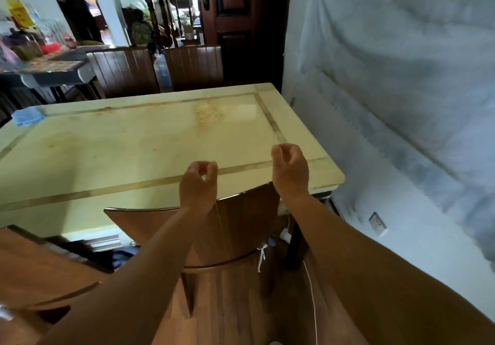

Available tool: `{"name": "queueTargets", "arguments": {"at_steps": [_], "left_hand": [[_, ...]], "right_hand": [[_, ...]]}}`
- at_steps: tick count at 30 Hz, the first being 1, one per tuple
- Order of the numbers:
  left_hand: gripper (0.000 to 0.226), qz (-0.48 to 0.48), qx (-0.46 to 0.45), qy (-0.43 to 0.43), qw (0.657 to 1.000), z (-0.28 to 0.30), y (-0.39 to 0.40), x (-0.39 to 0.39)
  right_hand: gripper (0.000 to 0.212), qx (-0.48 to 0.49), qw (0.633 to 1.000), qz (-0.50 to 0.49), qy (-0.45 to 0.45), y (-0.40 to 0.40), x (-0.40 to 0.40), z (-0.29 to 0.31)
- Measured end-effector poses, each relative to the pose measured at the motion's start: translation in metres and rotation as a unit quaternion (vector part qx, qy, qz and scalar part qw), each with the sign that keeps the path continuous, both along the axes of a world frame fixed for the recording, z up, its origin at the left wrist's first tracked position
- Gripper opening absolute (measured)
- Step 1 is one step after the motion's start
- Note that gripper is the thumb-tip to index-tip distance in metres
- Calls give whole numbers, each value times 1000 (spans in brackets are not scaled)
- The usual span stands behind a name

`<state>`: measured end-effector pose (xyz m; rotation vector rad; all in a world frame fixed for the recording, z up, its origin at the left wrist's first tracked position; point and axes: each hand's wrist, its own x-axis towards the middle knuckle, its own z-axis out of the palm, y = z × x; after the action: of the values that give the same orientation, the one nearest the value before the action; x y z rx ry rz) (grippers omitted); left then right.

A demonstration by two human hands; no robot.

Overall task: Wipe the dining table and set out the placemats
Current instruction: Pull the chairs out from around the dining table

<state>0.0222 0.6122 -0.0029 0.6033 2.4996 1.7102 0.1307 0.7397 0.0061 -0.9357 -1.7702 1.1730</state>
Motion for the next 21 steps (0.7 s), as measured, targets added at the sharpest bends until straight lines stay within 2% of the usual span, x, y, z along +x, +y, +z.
{"name": "queueTargets", "arguments": {"at_steps": [6,12,21], "left_hand": [[22,-86,45,-10,995,22,69,35],[14,-145,65,-20,987,43,135,64],[13,-130,72,30,988,49,292,65]], "right_hand": [[21,12,1000,-18,17,34,22,17],[26,2,999,-22,28,90,39,25],[26,-8,998,19,61,237,29,34]]}}
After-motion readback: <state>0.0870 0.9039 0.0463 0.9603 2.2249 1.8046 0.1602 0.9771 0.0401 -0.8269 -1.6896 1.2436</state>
